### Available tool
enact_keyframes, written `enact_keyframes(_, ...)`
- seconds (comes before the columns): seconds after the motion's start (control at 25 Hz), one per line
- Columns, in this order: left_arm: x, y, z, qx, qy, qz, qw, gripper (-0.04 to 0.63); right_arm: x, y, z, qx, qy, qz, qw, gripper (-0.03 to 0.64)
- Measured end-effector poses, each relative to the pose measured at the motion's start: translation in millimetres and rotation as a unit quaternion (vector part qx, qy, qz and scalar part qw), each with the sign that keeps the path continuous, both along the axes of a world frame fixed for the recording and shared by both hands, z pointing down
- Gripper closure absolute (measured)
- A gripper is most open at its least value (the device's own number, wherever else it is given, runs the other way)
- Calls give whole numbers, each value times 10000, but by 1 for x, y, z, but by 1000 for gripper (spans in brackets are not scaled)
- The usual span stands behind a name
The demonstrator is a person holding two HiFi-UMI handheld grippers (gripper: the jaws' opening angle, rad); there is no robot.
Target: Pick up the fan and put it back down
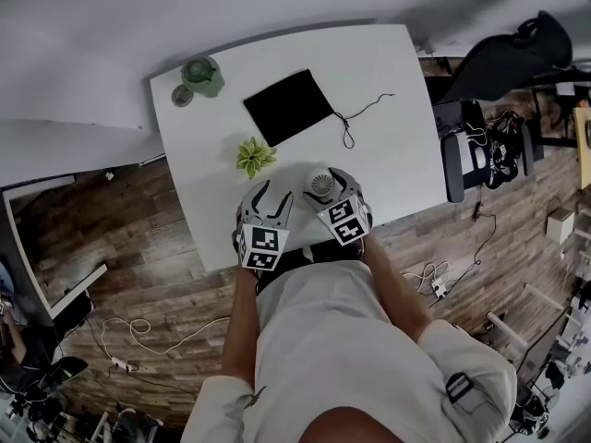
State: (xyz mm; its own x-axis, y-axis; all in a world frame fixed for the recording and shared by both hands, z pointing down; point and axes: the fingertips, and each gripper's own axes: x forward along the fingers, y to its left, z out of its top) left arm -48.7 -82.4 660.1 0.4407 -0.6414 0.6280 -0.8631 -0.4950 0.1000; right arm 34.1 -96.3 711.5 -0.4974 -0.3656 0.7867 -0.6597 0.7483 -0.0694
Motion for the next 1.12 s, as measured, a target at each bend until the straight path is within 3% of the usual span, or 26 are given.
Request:
enact_keyframes(0.68,3,2,-24,302,-1,80,9995,379,2,-6,-54,613,-283,148,9976,247)
enact_keyframes(1.12,-12,-11,-67,795,76,-103,9968,379,-1,-14,-109,1187,-544,256,9911,247)
